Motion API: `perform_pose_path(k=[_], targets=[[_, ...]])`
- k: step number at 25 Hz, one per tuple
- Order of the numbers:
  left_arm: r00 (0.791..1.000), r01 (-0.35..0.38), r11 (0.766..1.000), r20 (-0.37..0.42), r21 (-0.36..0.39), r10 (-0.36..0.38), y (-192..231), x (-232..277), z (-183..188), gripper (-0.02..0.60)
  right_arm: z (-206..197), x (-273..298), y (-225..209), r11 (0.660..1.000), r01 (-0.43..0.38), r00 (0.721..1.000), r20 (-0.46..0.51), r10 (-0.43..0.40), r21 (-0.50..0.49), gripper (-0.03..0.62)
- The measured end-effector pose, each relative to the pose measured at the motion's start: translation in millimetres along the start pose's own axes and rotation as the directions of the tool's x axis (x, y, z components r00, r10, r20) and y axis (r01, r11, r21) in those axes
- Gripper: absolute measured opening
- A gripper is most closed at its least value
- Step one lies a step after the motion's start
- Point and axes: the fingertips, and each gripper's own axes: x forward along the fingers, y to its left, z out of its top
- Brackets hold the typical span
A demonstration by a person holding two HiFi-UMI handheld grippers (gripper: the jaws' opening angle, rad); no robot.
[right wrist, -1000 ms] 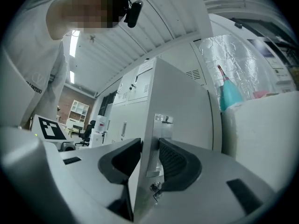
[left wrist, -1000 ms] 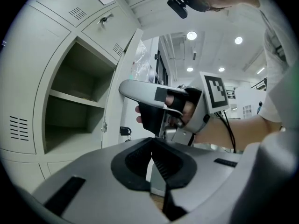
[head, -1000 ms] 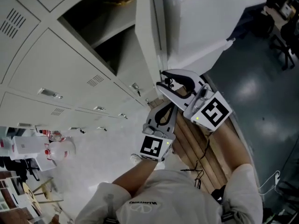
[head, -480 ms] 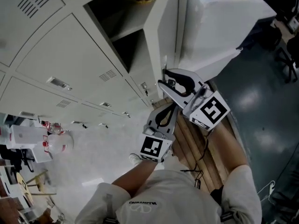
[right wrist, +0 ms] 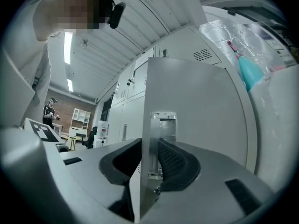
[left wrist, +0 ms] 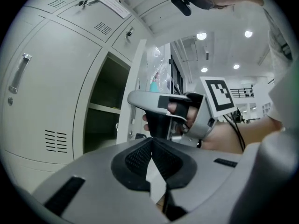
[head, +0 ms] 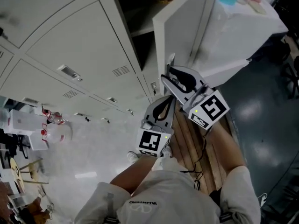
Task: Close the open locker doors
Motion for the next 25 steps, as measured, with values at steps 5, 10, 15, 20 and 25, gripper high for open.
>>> perform_pose_path(k=[5,10,15,20,25], targets=[[0.995,-0.101,0.995,0.021,0.002,0.101,39.6,2.9,5.4,0.002,-2.2,15.9,-1.3,1.0,0.002,1.0,0.002,-0.002,-0.007,0.117],[0.99,-0.136,0.991,0.027,0.004,0.136,54.2,5.2,6.6,0.002,-3.3,27.5,-2.3,1.0,0.004,1.0,0.008,-0.004,-0.008,0.115],[0.983,-0.18,0.984,0.029,0.002,0.179,75.7,7.3,6.2,0.002,-4.8,43.7,-5.0,1.0,0.008,1.0,0.008,-0.008,-0.014,0.114],[0.977,-0.208,0.978,0.042,0.0,0.208,97.1,10.5,10.0,0.002,-7.6,62.4,-10.2,1.0,0.016,1.0,0.003,-0.016,-0.018,0.112],[0.972,-0.228,0.974,0.059,0.001,0.227,113.7,7.8,17.5,0.002,-10.6,85.2,-19.5,1.0,0.022,1.0,0.0,-0.022,-0.017,0.107]])
